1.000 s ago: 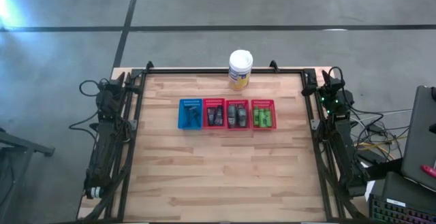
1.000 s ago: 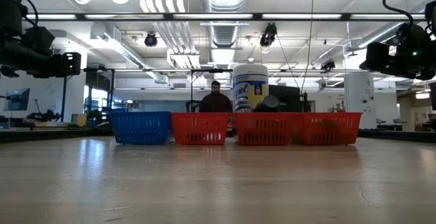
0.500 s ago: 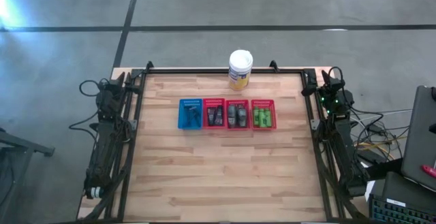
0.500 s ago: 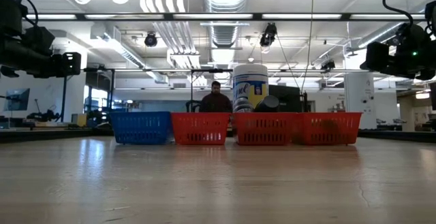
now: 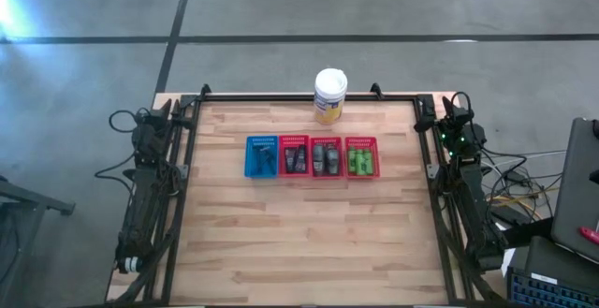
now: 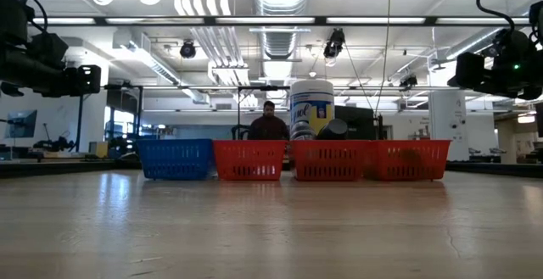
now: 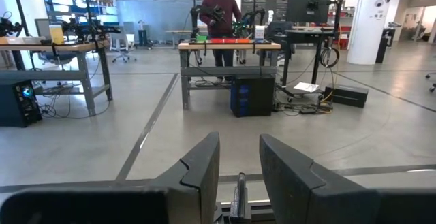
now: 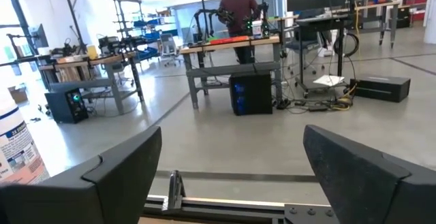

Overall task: Pick & Place Travel size toiletries
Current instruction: Return to Home Position

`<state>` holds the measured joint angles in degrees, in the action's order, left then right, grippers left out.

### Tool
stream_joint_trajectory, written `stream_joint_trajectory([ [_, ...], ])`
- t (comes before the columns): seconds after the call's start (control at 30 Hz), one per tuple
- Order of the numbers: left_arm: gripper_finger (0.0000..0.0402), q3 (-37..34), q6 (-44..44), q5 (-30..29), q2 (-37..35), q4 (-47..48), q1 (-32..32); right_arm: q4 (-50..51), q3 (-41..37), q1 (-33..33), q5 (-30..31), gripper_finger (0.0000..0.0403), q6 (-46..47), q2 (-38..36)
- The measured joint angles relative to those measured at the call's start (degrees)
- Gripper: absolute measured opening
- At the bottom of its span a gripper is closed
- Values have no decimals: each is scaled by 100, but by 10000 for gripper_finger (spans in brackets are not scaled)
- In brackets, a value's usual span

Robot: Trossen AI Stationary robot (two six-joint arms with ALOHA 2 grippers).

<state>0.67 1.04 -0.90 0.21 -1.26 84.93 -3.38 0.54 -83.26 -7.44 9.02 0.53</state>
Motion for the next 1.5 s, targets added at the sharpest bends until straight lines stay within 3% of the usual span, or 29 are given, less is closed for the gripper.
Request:
stream_joint_trajectory([
  [0.63,110,0,2,-1,0,0,0,1,0,0,1,326,-1,3],
  [1.13,110,0,2,1,0,0,-1,2,0,0,0,361,-2,3],
  [1.5,110,0,2,1,-1,0,-1,3,1,0,1,330,0,3],
])
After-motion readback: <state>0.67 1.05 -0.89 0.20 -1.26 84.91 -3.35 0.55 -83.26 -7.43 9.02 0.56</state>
